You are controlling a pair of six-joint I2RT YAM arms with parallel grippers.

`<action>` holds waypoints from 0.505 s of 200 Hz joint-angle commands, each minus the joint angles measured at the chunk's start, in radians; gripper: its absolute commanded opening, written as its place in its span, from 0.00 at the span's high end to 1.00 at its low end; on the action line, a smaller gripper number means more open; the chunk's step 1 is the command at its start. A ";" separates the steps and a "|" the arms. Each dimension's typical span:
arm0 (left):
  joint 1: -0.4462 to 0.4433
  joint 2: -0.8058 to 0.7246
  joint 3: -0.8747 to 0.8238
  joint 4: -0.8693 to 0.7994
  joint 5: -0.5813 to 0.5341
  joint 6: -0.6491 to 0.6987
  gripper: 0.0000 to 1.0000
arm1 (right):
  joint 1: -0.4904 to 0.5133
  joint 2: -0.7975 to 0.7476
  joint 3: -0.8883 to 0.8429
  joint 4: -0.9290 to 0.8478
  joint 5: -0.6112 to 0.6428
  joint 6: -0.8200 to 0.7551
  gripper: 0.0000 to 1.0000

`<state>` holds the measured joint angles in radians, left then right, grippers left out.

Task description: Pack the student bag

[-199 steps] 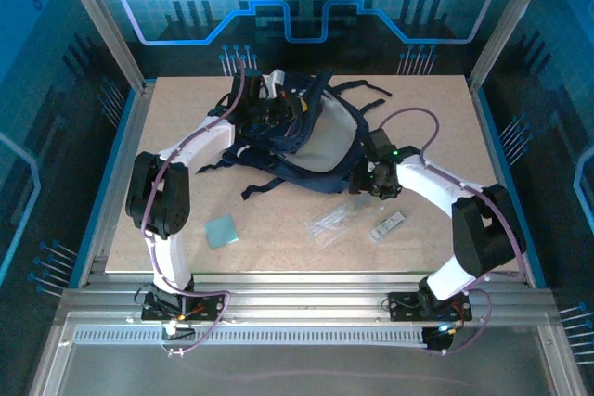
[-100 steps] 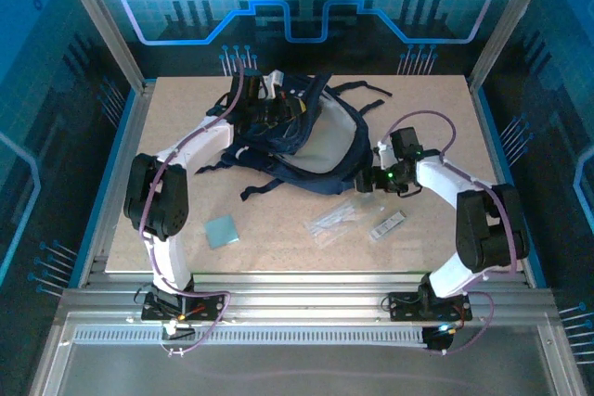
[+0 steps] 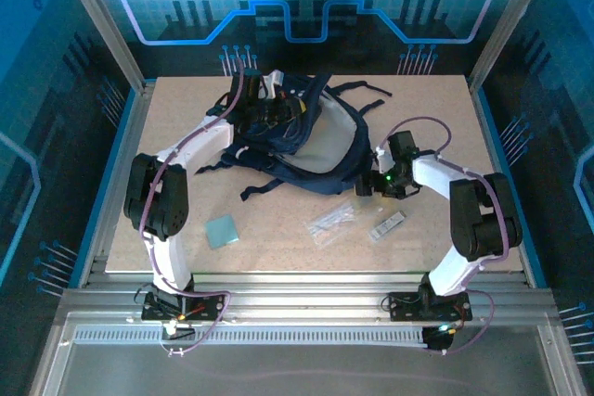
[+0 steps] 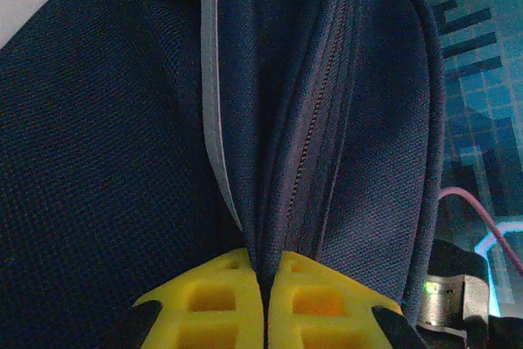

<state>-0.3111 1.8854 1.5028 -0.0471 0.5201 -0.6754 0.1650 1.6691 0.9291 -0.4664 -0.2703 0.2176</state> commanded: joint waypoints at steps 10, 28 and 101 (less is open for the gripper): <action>0.009 -0.049 0.062 0.043 0.011 0.005 1.00 | 0.009 -0.012 -0.013 -0.022 -0.073 0.026 0.46; 0.009 -0.046 0.062 0.043 0.012 0.004 1.00 | 0.004 -0.014 -0.015 -0.020 -0.097 0.031 0.63; 0.012 -0.045 0.057 0.036 0.000 0.019 1.00 | -0.048 -0.151 -0.024 -0.034 -0.317 0.068 1.00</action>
<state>-0.3107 1.8854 1.5085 -0.0483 0.5194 -0.6750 0.1478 1.6169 0.9104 -0.4786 -0.4404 0.2653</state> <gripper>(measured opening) 0.062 0.060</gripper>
